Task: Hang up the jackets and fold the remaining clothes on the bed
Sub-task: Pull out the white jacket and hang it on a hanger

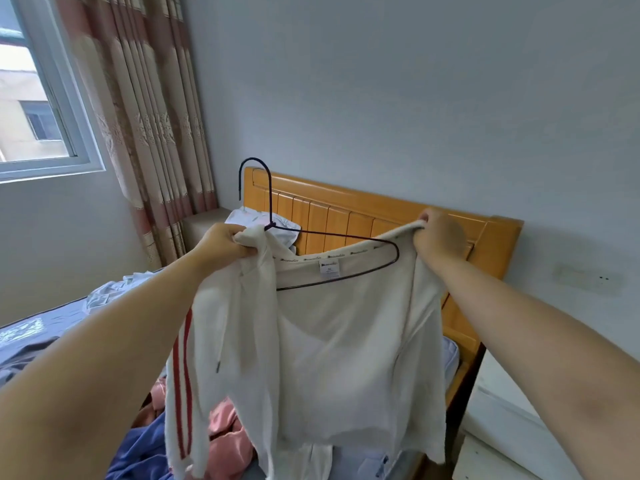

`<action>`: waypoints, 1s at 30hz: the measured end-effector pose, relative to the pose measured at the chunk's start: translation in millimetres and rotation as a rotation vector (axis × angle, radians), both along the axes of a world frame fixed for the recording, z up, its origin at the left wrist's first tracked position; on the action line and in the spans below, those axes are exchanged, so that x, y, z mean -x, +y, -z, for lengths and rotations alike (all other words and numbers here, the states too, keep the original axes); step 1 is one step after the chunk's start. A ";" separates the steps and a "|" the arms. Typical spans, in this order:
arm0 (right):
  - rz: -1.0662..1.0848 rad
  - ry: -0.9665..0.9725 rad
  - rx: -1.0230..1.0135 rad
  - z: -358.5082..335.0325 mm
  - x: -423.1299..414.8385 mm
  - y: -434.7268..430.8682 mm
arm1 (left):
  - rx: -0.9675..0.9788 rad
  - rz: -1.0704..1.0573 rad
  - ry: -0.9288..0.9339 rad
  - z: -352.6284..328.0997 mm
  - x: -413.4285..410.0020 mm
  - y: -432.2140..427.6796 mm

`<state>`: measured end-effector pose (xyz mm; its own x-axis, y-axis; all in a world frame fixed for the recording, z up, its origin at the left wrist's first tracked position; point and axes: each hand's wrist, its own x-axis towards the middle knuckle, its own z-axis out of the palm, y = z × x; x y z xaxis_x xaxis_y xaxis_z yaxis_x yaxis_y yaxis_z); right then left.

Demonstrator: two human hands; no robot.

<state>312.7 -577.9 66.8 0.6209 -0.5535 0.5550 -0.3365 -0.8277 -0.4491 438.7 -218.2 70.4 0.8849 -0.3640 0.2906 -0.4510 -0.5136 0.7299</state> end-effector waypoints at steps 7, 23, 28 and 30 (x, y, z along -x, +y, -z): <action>0.053 0.598 -0.034 27.2 -10.9 10.1 | -0.189 0.119 -0.016 24.4 -2.6 -1.8; -0.036 0.241 -1.269 62.6 -23.1 24.3 | -0.112 -0.040 -0.134 41.7 -7.0 -5.6; -0.125 0.229 -1.196 48.1 -21.4 25.8 | -0.159 -0.112 -0.139 44.1 -13.1 0.1; -0.150 0.187 -1.145 42.8 -18.6 25.3 | -0.159 -0.108 -0.143 46.5 -17.9 4.3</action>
<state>331.3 -552.5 24.0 0.7415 -0.5854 -0.3280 -0.4100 -0.0083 -0.9120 456.5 -213.9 23.8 0.8751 -0.3209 0.3623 -0.4803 -0.6680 0.5684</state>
